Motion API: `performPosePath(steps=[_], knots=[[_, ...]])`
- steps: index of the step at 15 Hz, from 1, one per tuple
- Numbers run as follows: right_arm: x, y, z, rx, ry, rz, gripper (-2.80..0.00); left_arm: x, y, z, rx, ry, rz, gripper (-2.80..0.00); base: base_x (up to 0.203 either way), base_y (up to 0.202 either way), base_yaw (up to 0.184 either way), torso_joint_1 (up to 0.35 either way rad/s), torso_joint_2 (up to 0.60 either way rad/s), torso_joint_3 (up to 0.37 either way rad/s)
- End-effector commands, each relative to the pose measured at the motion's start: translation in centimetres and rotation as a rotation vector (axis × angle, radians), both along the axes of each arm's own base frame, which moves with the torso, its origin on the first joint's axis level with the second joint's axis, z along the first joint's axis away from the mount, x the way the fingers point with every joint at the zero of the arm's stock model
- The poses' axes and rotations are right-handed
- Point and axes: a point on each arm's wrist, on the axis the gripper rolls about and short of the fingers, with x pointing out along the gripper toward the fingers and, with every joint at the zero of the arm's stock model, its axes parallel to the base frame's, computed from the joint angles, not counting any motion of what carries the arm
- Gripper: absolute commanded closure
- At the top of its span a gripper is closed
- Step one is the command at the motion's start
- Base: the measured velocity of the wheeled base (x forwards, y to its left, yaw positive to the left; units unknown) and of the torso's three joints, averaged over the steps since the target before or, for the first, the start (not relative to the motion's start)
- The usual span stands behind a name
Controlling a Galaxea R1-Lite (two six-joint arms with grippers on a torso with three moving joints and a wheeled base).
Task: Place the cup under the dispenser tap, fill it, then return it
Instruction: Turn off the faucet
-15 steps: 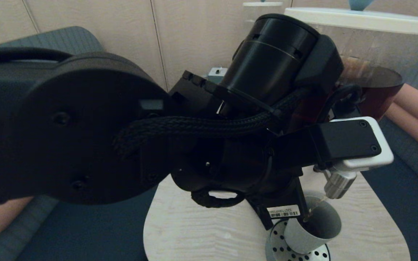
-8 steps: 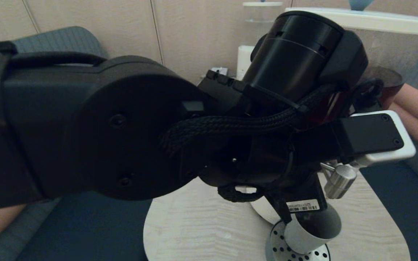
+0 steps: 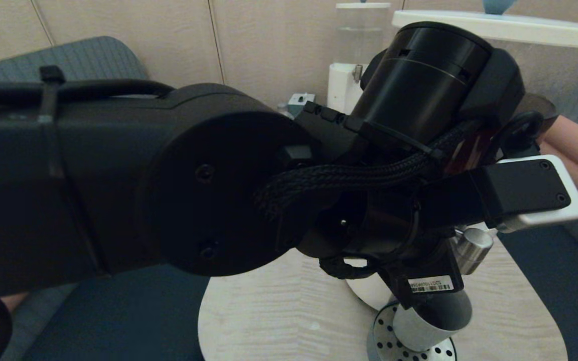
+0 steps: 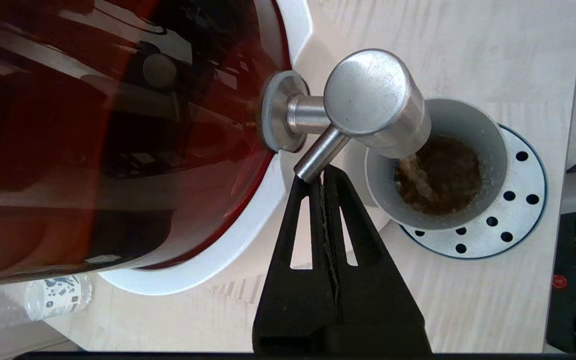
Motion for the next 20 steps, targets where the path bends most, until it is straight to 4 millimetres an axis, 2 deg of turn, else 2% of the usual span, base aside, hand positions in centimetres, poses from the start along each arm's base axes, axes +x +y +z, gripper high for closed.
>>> performPosePath(steps=[1, 20], knots=[[0.0, 0.0, -0.3, -0.001, 0.002, 0.001, 0.0, 0.0, -0.1, 0.1, -0.002, -0.005, -0.002, 0.0, 0.0, 0.0, 0.0, 0.0, 0.0, 0.0], [0.0, 0.0, -0.3, -0.001, 0.004, 0.001, 0.0, 0.9, -1.7, -0.3, -0.081, -0.07, -0.038, 0.0, 0.0, 0.0, 0.0, 0.0, 0.0, 0.0]])
